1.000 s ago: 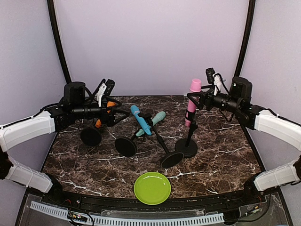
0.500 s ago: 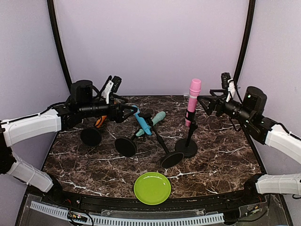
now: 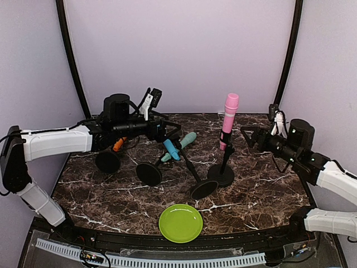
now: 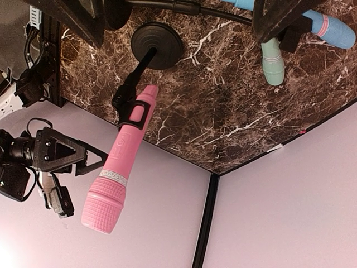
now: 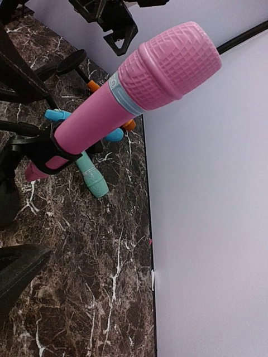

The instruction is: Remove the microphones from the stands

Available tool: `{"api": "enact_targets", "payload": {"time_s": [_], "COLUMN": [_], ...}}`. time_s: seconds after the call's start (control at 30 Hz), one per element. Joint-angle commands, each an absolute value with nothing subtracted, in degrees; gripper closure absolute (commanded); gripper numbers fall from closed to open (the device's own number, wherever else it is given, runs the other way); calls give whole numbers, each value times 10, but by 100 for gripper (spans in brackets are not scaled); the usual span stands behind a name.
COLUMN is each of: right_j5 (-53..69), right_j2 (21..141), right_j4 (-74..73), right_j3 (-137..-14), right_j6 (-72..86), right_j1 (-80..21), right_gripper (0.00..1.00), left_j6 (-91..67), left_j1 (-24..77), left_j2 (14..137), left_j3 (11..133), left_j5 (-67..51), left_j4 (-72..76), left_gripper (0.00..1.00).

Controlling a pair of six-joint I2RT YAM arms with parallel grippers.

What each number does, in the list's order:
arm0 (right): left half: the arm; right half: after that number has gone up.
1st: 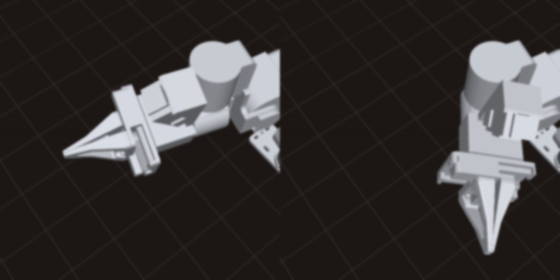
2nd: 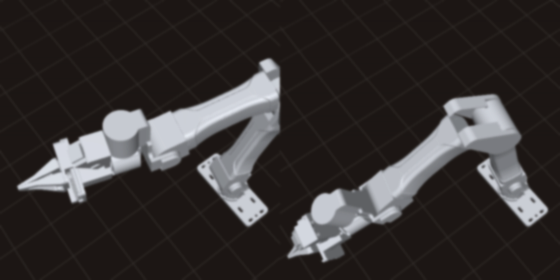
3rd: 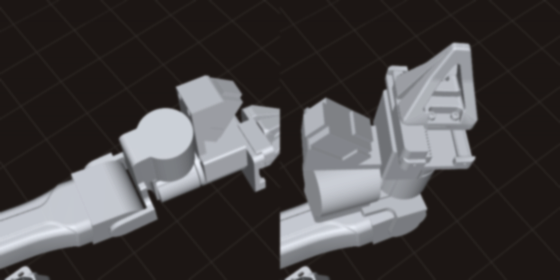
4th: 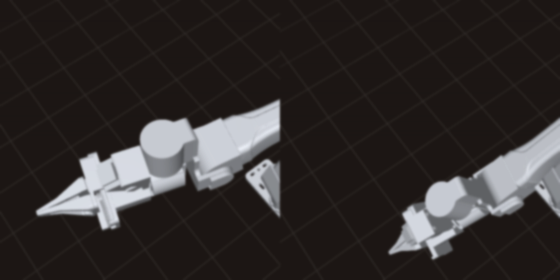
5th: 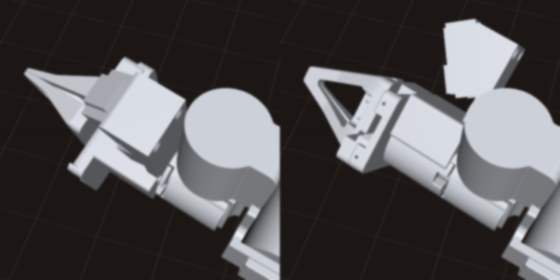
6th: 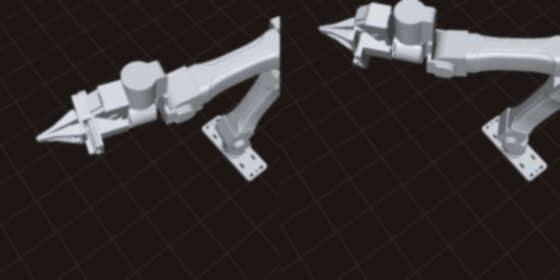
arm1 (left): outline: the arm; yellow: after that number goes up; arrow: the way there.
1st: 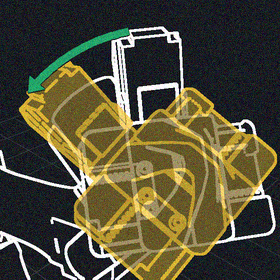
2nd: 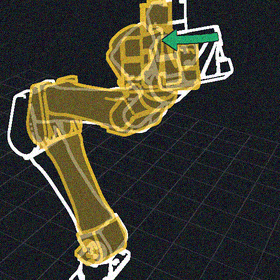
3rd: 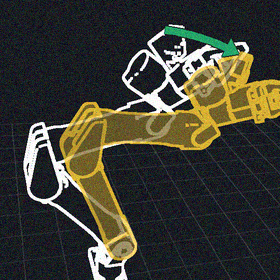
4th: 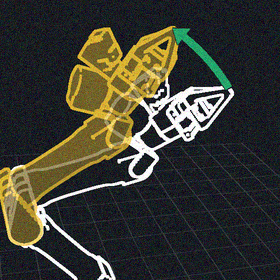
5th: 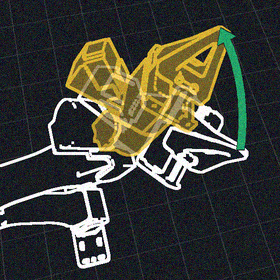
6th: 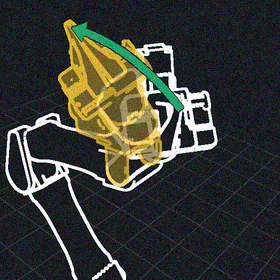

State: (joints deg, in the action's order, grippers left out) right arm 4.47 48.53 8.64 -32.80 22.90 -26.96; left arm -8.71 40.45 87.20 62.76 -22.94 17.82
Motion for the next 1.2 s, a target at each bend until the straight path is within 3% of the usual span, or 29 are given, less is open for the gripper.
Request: {"api": "enact_targets", "payload": {"time_s": [0.0, 0.17, 0.37, 0.67, 0.83, 1.17], "right_j5": [-31, -124, -233, -228, -222, -255], "right_j2": [488, 532, 600, 641, 663, 707], "right_j4": [51, 4, -78, -32, -4, 16], "right_j3": [-324, -356, -418, -426, -438, -445], "right_j6": [297, 324, 331, 312, 287, 265], "right_j1": [-325, -420, -479, -487, -493, -497], "right_gripper": [14, 19, 34, 52, 54, 71], "left_j6": [-123, -138, -141, -127, -135, -139], "left_j1": [405, 406, 406, 406, 406, 406], "left_j2": [877, 878, 859, 853, 856, 865], "left_j3": [641, 639, 616, 616, 614, 623], "left_j5": [-209, -182, -165, -157, -159, -169], "left_j4": [217, 204, 191, 166, 173, 183], "left_gripper": [6, 6, 6, 5, 5, 5]}}
